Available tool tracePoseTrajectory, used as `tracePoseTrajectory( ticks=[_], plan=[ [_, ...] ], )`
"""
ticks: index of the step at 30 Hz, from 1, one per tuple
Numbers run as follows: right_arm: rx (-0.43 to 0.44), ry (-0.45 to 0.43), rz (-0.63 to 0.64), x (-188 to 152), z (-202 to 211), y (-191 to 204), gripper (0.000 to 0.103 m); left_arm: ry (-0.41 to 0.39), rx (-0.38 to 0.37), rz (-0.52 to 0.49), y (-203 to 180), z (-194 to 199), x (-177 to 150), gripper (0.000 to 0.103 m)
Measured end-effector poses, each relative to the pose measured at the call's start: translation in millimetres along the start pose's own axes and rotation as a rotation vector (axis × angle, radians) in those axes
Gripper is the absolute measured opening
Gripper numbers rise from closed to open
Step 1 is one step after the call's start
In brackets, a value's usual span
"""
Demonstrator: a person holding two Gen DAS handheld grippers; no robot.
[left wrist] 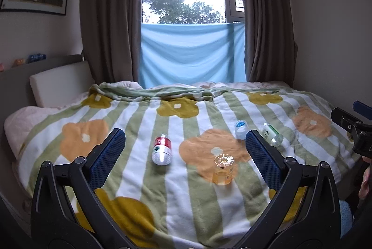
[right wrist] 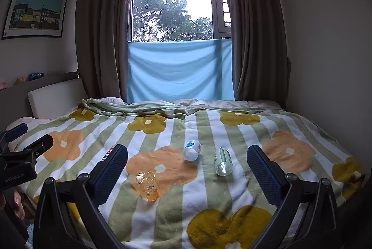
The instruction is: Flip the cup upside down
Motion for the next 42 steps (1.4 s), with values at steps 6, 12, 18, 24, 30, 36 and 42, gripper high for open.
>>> tracePoseTrajectory(
  ticks=[6, 12, 18, 24, 30, 36, 42],
  plan=[
    [-0.053, -0.026, 0.016, 0, 10, -7, 0.102, 0.009, -0.015, 0.013, -2, 0, -3, 0.103],
    [-0.06, -0.044, 0.024, 3, 15, -7, 0.102, 0.006, -0.022, 0.009, -7, 1, -4, 0.103],
    [-0.055, -0.037, 0.025, 2, 11, -6, 0.102, -0.004, -0.023, 0.011, -8, 3, -2, 0.103],
    [-0.055, -0.042, 0.024, 2, 12, -7, 0.102, -0.017, -0.023, 0.028, -4, 5, -3, 0.103],
    [-0.052, -0.042, 0.022, 2, 12, -7, 0.102, -0.016, -0.023, 0.029, -3, 5, -3, 0.103],
    [-0.05, -0.044, 0.026, 3, 11, -4, 0.102, -0.016, -0.022, 0.028, -2, 6, -3, 0.103],
    [-0.05, -0.044, 0.026, 5, 10, -1, 0.102, -0.021, -0.019, 0.027, -1, 7, -2, 0.103]
  ],
)
Point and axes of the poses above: each gripper's, at about its wrist camera, not at the fingertips, and z roughly against the way its jaws point, y to its left, x to its top, the point moved 6 cm from there along -z, roughly the way its jaws point, and after that the axes turned 1 degree about z, right-handed, at the moved point
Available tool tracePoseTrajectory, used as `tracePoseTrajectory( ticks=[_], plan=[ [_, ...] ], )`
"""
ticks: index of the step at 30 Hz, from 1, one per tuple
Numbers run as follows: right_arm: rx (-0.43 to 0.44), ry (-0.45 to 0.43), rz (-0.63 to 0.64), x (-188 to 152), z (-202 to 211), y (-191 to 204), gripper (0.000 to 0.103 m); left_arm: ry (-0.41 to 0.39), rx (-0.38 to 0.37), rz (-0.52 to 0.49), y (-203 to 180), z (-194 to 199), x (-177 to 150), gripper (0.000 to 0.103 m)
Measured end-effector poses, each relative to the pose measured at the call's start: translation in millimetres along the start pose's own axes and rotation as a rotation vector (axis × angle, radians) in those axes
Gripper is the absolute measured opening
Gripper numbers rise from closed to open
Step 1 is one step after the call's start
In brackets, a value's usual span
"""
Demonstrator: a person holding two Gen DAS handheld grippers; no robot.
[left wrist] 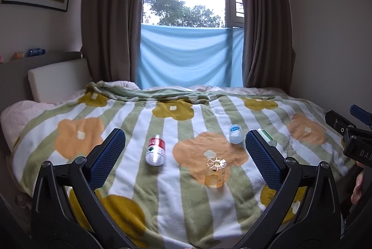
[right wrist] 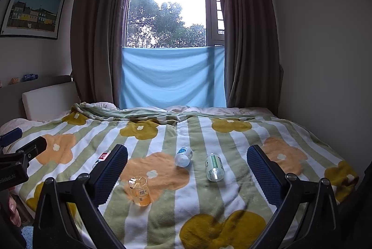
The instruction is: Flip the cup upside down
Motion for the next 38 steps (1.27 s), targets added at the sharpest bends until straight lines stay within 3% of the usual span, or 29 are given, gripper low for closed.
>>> tracePoseTrajectory(
  ticks=[26, 38],
  plan=[
    [0.001, 0.001, 0.0, 2, 0, 3, 0.102, -0.024, -0.01, 0.0, -4, 7, 9, 0.103],
    [0.0, 0.0, 0.003, 3, 0, 6, 0.102, -0.097, 0.023, -0.004, -2, 17, 15, 0.103]
  ],
)
Point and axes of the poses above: each gripper's, at about its wrist camera, not at the fingertips, and z roughly against the way its jaws point, y to its left, x to its top, the point moved 6 cm from there along -z, roughly the way its jaws point, and after that the axes turned 1 degree about z, right-handed, at the moved point
